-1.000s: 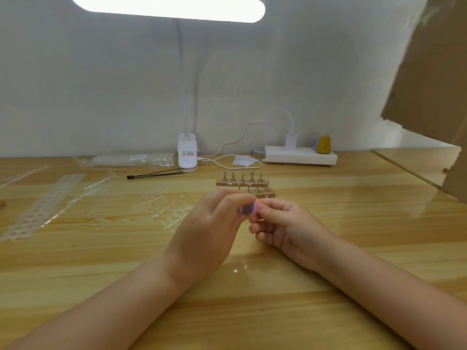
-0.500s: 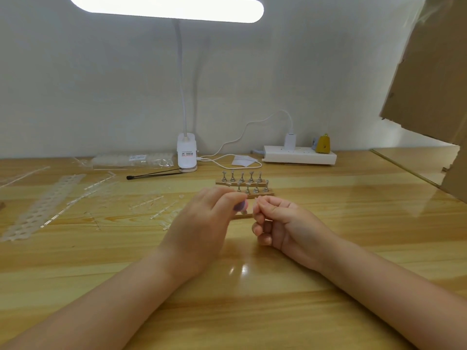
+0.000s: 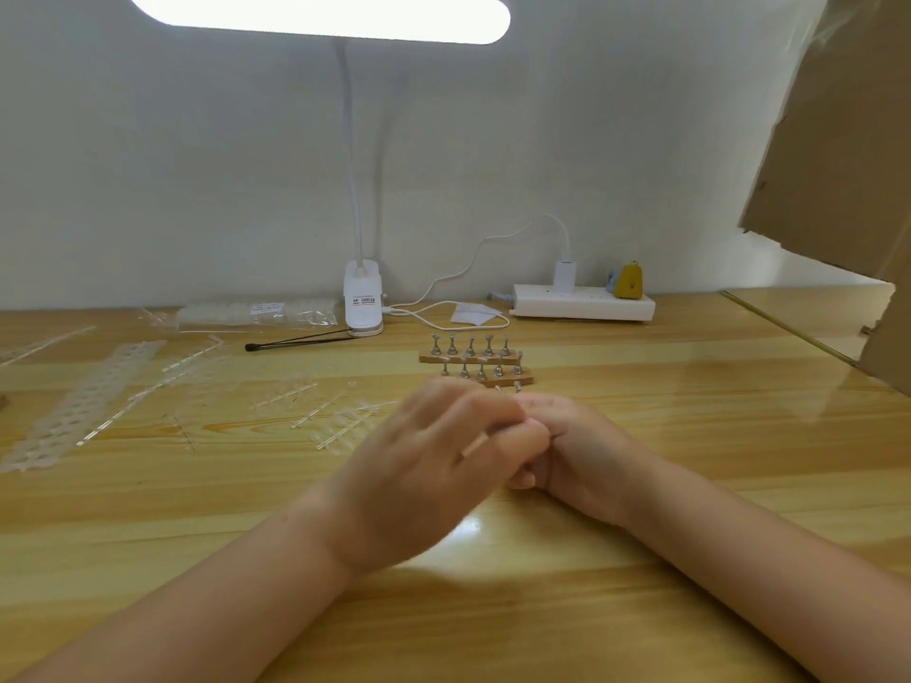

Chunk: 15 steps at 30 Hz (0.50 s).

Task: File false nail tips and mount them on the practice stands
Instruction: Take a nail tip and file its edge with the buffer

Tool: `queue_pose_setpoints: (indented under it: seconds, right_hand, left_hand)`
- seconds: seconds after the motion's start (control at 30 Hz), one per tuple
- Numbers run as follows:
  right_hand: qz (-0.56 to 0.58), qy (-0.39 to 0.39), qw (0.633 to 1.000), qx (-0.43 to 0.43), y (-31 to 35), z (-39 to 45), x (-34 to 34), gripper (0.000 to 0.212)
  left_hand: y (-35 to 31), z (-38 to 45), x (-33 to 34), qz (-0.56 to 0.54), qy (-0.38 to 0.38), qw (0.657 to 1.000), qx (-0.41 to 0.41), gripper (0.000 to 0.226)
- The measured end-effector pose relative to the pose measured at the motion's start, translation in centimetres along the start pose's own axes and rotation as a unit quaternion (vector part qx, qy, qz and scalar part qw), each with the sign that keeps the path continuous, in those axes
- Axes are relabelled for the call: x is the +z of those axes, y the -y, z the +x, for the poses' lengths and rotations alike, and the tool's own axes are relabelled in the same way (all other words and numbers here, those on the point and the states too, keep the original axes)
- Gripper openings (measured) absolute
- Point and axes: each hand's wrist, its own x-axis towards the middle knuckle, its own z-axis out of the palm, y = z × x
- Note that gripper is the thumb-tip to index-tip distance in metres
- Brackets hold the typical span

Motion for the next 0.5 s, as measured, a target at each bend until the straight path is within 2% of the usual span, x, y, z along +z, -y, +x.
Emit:
queue_pose_setpoints:
  seconds: [0.07, 0.2, 0.37, 0.4, 0.5]
  right_hand:
    - [-0.010, 0.006, 1.000, 0.004, 0.1, 0.0, -0.1, 0.008]
    - [0.035, -0.011, 0.999, 0.023, 0.1, 0.1, -0.2, 0.015]
    - [-0.018, 0.030, 0.999, 0.007, 0.2, 0.0, -0.3, 0.007]
    - [-0.011, 0.037, 0.999, 0.008, 0.2, 0.0, -0.3, 0.005]
    - [0.013, 0.031, 0.999, 0.023, 0.2, -0.1, -0.5, 0.021]
  left_hand:
    - [0.0, -0.1, 0.1, 0.012, 0.022, 1.000, 0.005, 0.024]
    - [1.8, -0.7, -0.5, 0.060, 0.025, 0.994, -0.090, 0.037]
    - [0.2, -0.3, 0.2, -0.017, 0.029, 0.999, 0.006, 0.033]
    - [0.3, -0.3, 0.2, -0.013, 0.037, 0.999, -0.001, 0.035]
    - [1.3, -0.7, -0.1, 0.017, 0.042, 0.997, -0.065, 0.047]
